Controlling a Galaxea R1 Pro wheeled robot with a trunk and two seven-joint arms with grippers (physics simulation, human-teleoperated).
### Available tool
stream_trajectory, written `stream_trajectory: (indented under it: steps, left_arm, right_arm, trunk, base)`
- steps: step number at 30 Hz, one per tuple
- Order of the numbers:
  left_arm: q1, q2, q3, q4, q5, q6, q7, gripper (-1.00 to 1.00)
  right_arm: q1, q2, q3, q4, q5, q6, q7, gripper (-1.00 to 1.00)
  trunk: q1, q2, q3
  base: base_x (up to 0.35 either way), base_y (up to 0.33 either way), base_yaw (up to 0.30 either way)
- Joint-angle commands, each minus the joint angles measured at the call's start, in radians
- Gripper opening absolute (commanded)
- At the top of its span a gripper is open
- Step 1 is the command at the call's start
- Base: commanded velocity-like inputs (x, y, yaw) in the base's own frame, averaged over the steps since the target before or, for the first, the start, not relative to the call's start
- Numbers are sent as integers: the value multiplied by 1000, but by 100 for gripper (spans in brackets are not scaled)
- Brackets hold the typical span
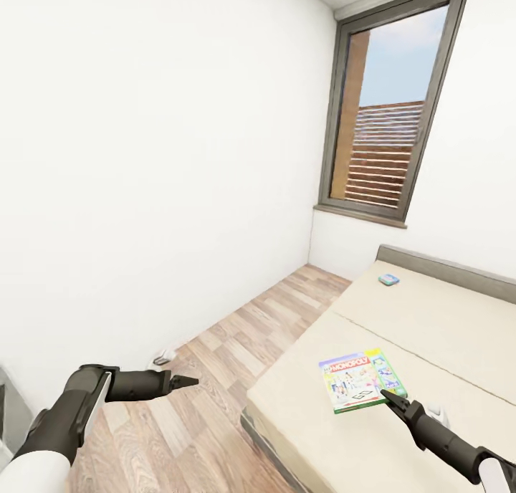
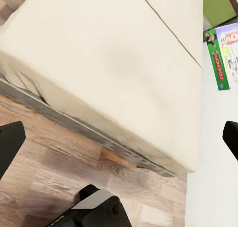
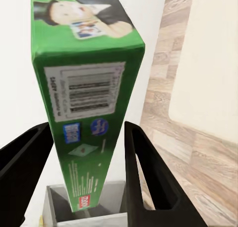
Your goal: Put all the toys in the child's room - the three board games (two on the bed and one on the table), the two jigsaw puzzles on the table, and the tennis ball on the table - inside the toy box on the table in the child's room.
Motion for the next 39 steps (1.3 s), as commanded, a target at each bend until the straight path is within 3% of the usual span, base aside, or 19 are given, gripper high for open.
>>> stream_trajectory:
  steps: [1,15,39]
  left_arm:
    - [-1,-1,3,0,-10,7,-10,100]
    - [0,-1,3,0,-12,7,-10,100]
    - [0,-1,3,0,-11,7,-11,100]
  right_arm:
    - [0,0,-2,1,-1,5,3,-100]
    - [0,-5,0,1,-1,5,3,-100]
    - [0,-8,1,1,0,5,2,-100]
  trunk:
    - [0,-1,0]
    - [0,-1,0]
    - [0,-1,0]
  base:
    - [0,-244,283]
    - [0,-194,283]
    - [0,-7,283]
